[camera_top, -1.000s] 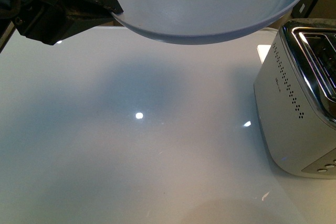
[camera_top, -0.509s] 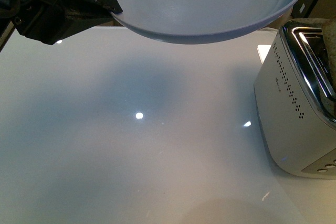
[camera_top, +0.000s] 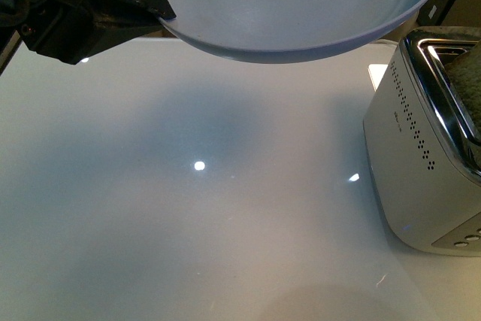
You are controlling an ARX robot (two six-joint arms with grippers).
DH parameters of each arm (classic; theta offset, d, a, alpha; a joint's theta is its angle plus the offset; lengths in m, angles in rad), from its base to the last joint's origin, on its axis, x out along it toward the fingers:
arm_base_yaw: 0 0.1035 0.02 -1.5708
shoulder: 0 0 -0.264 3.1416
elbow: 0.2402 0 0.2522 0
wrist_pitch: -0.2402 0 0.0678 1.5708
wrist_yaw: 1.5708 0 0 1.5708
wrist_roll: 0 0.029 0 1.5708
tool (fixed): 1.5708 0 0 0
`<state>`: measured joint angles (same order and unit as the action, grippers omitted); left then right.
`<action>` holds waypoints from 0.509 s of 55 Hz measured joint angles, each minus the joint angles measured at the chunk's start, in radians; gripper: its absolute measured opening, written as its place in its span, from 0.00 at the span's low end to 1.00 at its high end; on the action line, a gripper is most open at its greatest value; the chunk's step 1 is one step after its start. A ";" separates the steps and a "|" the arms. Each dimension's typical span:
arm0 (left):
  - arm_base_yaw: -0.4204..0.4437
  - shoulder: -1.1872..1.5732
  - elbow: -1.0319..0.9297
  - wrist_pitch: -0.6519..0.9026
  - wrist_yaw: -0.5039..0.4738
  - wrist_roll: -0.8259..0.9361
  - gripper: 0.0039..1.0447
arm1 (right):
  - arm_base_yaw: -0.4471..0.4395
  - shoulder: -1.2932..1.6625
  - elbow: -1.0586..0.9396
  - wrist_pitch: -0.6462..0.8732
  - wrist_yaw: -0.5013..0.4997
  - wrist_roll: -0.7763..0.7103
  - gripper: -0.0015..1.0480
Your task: Left arm holds plate, right arm toasts bread
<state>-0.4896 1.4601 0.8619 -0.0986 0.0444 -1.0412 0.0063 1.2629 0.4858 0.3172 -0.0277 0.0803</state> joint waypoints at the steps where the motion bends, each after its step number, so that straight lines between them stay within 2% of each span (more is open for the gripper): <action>1: 0.000 0.000 0.000 0.000 0.000 0.000 0.03 | 0.001 0.005 0.002 0.002 0.001 -0.002 0.03; 28: 0.000 0.000 0.000 0.000 0.000 0.000 0.03 | 0.031 0.186 0.024 0.085 0.019 -0.003 0.03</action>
<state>-0.4900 1.4601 0.8619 -0.0986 0.0448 -1.0412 0.0376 1.4487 0.5095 0.4019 -0.0082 0.0772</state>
